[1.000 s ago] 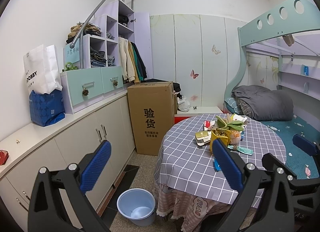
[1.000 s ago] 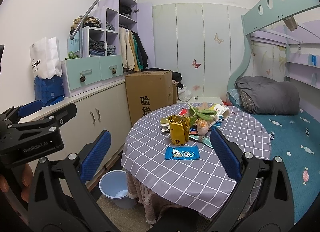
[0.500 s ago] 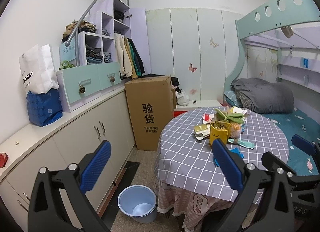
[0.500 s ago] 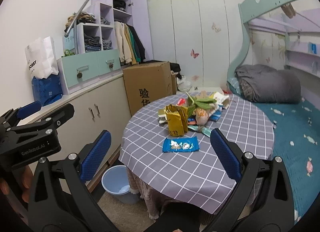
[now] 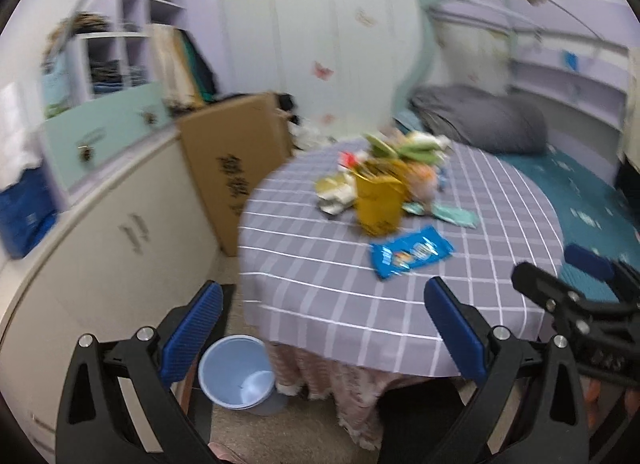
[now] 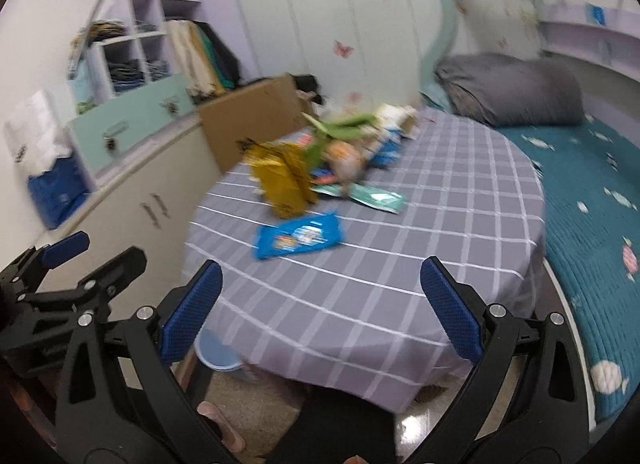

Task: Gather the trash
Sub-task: 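Grasp the blue snack wrapper with the left gripper while the right gripper approaches the yellow bag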

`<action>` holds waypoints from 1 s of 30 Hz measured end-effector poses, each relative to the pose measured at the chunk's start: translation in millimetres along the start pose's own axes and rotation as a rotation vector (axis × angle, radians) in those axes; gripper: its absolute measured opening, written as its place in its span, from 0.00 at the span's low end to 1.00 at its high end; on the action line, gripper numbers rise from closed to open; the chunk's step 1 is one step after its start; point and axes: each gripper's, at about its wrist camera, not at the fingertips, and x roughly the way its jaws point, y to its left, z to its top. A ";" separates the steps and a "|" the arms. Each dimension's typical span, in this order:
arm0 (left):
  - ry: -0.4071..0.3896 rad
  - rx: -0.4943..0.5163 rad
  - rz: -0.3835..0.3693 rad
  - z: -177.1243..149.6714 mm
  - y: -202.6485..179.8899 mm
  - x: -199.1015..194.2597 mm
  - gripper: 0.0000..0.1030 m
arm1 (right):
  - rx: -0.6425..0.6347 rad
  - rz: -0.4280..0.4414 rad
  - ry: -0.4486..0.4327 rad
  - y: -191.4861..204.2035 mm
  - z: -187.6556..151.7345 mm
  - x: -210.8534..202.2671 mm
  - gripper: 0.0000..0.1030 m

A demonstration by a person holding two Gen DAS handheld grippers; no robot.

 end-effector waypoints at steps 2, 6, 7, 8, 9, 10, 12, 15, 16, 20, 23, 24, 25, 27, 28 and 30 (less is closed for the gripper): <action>0.029 0.028 -0.029 0.1 -9.2 18.4 0.96 | 0.015 -0.029 0.020 -13.2 -3.8 10.9 0.94; 0.093 0.037 -0.099 4.5 -23.7 58.2 0.96 | 0.030 -0.070 0.034 -34.1 -5.9 26.1 0.94; 0.110 0.030 -0.112 5.3 -25.3 67.4 0.96 | 0.035 -0.079 0.036 -39.6 -5.2 30.2 0.94; 0.128 0.017 -0.128 6.8 -25.6 79.0 0.96 | 0.039 -0.083 0.035 -44.0 -4.7 33.5 0.94; 0.141 -0.002 -0.144 8.0 -24.8 89.6 0.96 | 0.043 -0.087 0.034 -47.3 -4.1 35.9 0.94; 0.149 -0.016 -0.156 8.1 -23.5 94.9 0.96 | 0.046 -0.091 0.034 -50.6 -2.7 39.6 0.94; 0.177 -0.051 -0.187 11.1 -22.2 114.0 0.95 | 0.049 -0.088 0.038 -54.2 0.4 47.3 0.94; 0.195 -0.075 -0.212 14.8 -23.1 133.3 0.94 | 0.052 -0.081 0.044 -56.7 5.5 58.2 0.94; 0.201 -0.083 -0.218 16.2 -23.3 139.6 0.91 | 0.051 -0.077 0.044 -56.9 7.5 61.8 0.94; 0.234 -0.115 -0.245 20.2 -24.5 159.6 0.73 | 0.049 -0.072 0.053 -57.5 14.0 76.4 0.94; 0.223 -0.099 -0.248 23.1 -27.9 162.0 0.68 | 0.051 -0.065 0.064 -57.1 17.4 85.5 0.94; 0.220 -0.092 -0.246 24.0 -29.1 162.9 0.67 | 0.050 -0.066 0.066 -56.5 18.1 87.9 0.94; 0.214 -0.078 -0.233 24.0 -31.8 163.3 0.65 | 0.051 -0.064 0.069 -55.5 19.0 90.7 0.94; 0.205 -0.048 -0.201 23.9 -36.7 161.9 0.62 | 0.050 -0.059 0.074 -54.5 20.2 94.2 0.94; 0.195 -0.037 -0.194 23.7 -39.6 160.7 0.50 | 0.050 -0.060 0.076 -53.3 20.9 95.9 0.94; 0.177 -0.062 -0.221 23.0 -39.7 156.4 0.35 | 0.050 -0.063 0.079 -51.4 21.8 98.2 0.94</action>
